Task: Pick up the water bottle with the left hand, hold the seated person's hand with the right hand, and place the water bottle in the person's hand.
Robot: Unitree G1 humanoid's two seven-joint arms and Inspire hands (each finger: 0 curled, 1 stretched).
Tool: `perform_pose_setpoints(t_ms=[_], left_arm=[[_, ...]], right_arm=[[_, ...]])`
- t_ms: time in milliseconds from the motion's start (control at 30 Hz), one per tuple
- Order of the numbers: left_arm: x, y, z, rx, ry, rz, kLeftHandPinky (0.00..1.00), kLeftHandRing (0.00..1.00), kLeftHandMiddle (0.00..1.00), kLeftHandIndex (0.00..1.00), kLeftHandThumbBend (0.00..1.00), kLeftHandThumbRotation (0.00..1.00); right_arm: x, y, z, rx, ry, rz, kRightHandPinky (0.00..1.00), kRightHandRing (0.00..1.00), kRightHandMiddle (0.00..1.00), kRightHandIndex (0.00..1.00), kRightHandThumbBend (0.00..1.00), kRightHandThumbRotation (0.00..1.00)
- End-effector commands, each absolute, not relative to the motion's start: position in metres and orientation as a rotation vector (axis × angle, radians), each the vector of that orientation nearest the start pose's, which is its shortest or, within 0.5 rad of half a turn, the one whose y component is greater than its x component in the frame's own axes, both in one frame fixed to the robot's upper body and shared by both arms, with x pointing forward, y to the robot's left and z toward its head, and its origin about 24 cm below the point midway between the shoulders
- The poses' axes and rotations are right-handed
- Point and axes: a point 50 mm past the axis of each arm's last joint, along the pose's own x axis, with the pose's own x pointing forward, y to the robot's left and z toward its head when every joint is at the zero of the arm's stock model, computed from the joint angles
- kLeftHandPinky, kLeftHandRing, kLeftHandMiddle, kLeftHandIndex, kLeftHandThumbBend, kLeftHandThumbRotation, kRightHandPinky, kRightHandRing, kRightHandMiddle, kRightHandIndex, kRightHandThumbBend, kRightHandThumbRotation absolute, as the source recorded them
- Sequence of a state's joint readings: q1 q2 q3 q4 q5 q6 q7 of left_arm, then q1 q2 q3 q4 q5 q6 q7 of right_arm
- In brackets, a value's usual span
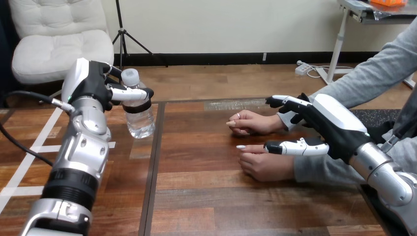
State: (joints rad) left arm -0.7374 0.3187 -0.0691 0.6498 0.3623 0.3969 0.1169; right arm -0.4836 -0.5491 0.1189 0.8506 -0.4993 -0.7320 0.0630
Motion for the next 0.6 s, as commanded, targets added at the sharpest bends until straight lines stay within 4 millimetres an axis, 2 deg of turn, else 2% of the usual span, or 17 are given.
perform_pose_setpoints(t_ms=[0,333,567], left_arm=[[0.3870,0.2066,0.1546,0.783,0.075,0.243,0.28,0.35,0.43,0.46,0.66,0.00],[0.3893,0.2106,0.1594,0.772,0.118,0.211,0.20,0.26,0.33,0.42,0.66,0.00],[0.3899,0.2129,0.1620,0.775,0.127,0.193,0.20,0.26,0.33,0.41,0.67,0.00]], right_arm=[[0.3347,-0.2251,0.0927,-1.043,-0.338,0.371,0.70,0.83,0.85,0.86,1.00,0.81],[0.3375,-0.2250,0.0920,-1.077,-0.310,0.401,0.70,0.83,0.86,0.86,1.00,0.77],[0.3381,-0.2237,0.0910,-1.114,-0.309,0.416,0.71,0.83,0.85,0.85,1.00,0.72]])
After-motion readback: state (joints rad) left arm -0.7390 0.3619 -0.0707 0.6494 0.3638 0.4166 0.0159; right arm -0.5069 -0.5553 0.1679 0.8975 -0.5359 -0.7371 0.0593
